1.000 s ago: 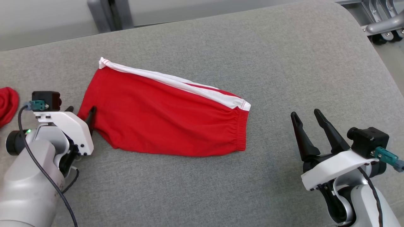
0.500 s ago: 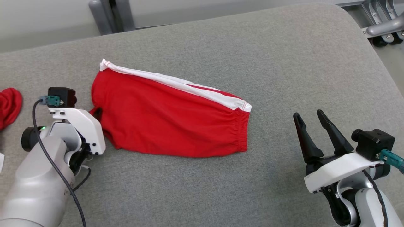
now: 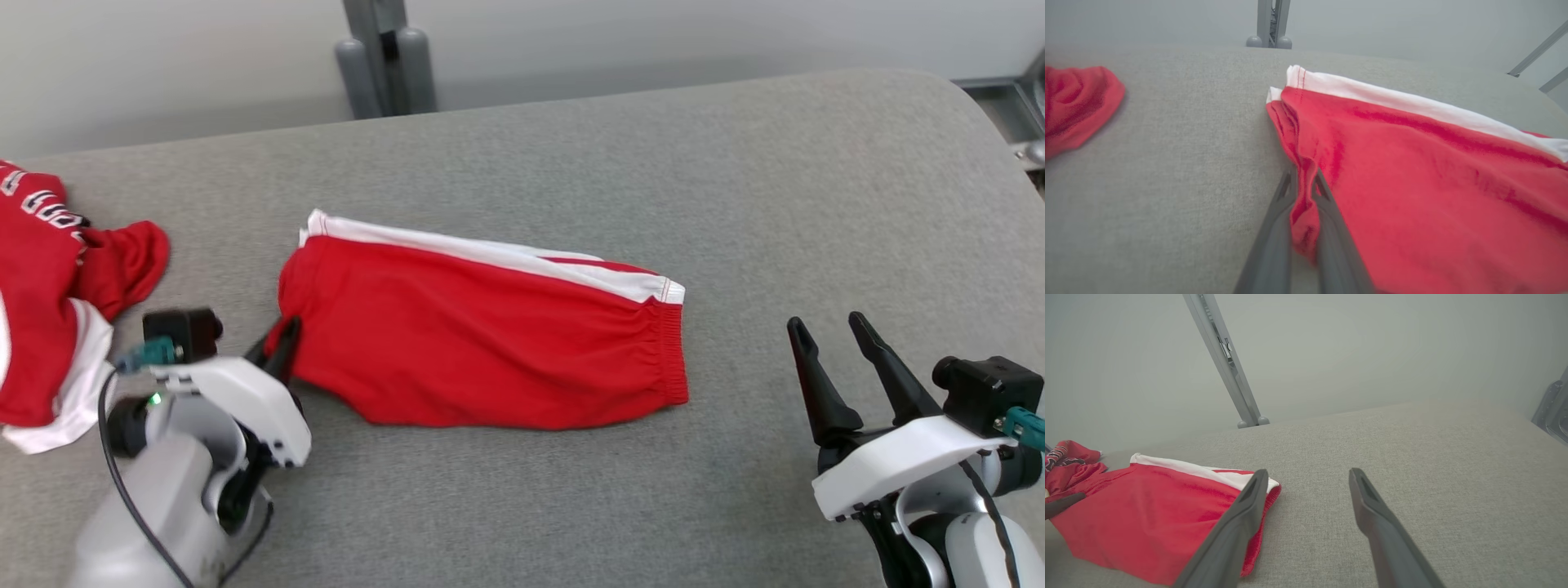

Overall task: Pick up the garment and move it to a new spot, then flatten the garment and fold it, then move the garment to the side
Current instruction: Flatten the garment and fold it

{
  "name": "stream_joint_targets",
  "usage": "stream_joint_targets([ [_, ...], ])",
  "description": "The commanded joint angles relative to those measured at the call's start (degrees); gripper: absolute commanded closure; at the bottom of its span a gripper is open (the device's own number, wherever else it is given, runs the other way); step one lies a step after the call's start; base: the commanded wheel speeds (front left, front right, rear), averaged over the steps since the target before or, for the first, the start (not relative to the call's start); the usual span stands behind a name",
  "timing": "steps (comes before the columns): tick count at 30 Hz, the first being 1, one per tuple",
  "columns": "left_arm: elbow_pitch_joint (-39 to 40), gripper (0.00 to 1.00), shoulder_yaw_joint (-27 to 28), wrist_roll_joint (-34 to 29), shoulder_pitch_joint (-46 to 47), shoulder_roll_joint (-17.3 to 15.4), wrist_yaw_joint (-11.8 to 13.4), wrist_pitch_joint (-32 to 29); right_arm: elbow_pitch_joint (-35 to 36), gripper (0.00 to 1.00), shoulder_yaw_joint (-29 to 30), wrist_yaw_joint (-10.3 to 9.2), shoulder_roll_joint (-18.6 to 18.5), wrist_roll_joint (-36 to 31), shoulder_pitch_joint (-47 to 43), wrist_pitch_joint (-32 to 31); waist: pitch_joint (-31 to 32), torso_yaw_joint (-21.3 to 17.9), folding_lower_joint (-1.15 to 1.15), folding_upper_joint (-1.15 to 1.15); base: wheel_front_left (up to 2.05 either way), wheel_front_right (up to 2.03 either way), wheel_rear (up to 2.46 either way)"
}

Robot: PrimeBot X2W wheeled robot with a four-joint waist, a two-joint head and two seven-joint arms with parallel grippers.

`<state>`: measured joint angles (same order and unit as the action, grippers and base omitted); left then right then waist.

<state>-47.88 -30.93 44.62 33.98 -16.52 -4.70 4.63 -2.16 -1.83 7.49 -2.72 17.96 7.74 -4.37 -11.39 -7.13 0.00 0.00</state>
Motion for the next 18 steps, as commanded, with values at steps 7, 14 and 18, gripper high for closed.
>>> stream_joint_targets([
  [7, 15.0, 1.0, 2.02, 2.4, -13.05, -1.13, 6.9, 1.97, 2.01, 0.0, 1.05, 0.01, -0.37, -1.81, -1.88, -3.45, 2.82, 3.77, 0.0, 0.0, 0.0, 0.0, 0.0],
  [14, 27.13, 1.0, 3.09, 4.01, -22.93, -1.96, 12.91, 1.15, 1.76, 0.0, 0.67, 0.01, -0.34, -1.85, -2.33, -6.22, 3.8, 4.71, 0.0, 0.0, 0.0, 0.0, 0.0],
  [18, 29.39, 1.0, 2.83, 3.91, -25.26, -2.25, 14.37, 0.77, 0.56, 0.0, -0.16, 0.01, -0.36, -1.42, -1.56, -7.02, 4.21, 4.67, 0.0, 0.0, 0.0, 0.0, 0.0],
])
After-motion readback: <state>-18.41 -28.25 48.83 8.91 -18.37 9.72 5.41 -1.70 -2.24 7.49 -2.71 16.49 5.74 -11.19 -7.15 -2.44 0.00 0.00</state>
